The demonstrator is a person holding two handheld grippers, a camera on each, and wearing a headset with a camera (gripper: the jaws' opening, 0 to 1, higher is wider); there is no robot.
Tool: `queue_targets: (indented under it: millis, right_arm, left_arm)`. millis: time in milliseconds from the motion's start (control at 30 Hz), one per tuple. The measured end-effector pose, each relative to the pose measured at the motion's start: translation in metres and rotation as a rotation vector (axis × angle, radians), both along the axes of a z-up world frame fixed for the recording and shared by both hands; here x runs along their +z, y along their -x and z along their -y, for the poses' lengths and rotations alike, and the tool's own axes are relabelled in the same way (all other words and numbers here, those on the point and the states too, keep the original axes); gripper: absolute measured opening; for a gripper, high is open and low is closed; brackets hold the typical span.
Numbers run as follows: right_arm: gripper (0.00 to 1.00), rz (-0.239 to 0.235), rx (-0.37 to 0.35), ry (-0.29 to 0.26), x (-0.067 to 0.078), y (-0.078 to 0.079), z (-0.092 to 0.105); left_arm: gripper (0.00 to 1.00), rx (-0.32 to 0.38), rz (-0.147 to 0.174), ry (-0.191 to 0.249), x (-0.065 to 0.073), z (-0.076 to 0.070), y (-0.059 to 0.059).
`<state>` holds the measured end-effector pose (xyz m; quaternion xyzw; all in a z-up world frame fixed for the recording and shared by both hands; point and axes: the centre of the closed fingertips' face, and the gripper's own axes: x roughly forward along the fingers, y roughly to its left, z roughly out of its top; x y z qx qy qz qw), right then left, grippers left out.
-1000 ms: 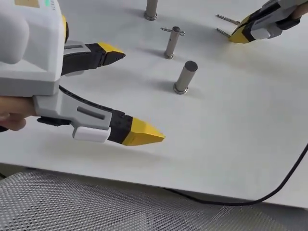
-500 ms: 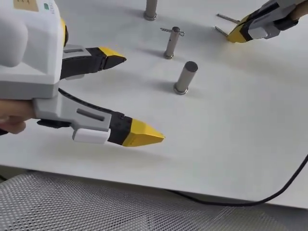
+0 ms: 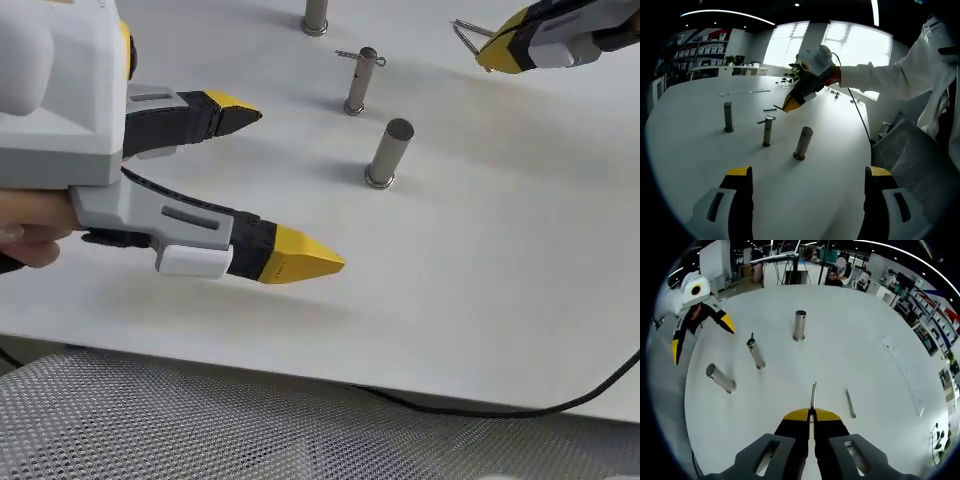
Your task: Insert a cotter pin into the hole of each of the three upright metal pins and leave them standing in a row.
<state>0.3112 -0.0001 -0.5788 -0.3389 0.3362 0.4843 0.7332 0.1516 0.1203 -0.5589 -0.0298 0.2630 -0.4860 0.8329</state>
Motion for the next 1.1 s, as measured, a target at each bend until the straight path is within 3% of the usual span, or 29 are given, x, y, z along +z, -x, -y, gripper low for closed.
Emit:
queue_targets:
  millis: [133, 200, 400, 700, 933, 1000, 1100]
  right_arm:
    - [0.0, 0.047, 0.011, -0.033, 0.008, 0.004, 0.0]
    - [0.0, 0.093, 0.043, -0.039, 0.013, 0.006, -0.001]
    - [0.0, 0.148, 0.072, -0.053, 0.024, 0.019, -0.002]
    - [0.0, 0.179, 0.055, -0.109, 0.039, 0.05, -0.007]
    - [0.0, 0.208, 0.06, -0.131, 0.044, 0.069, -0.008]
    - [0.0, 0.244, 0.082, -0.111, 0.046, 0.074, -0.007]
    - [0.0, 0.249, 0.092, -0.101, 0.044, 0.082, -0.007]
  left_arm:
    - [0.89, 0.017, 0.002, 0.005, 0.003, 0.0, -0.003]
    - [0.89, 0.026, -0.002, 0.023, 0.007, 0.0, -0.005]
    - [0.83, 0.048, -0.016, 0.07, 0.019, 0.004, -0.01]
    - [0.79, 0.065, -0.04, 0.093, 0.033, 0.007, -0.02]
    - [0.67, 0.052, -0.064, 0.114, 0.039, 0.011, -0.031]
    - [0.63, 0.047, -0.077, 0.127, 0.041, 0.014, -0.033]
    - [0.6, 0.039, -0.098, 0.142, 0.043, 0.019, -0.035]
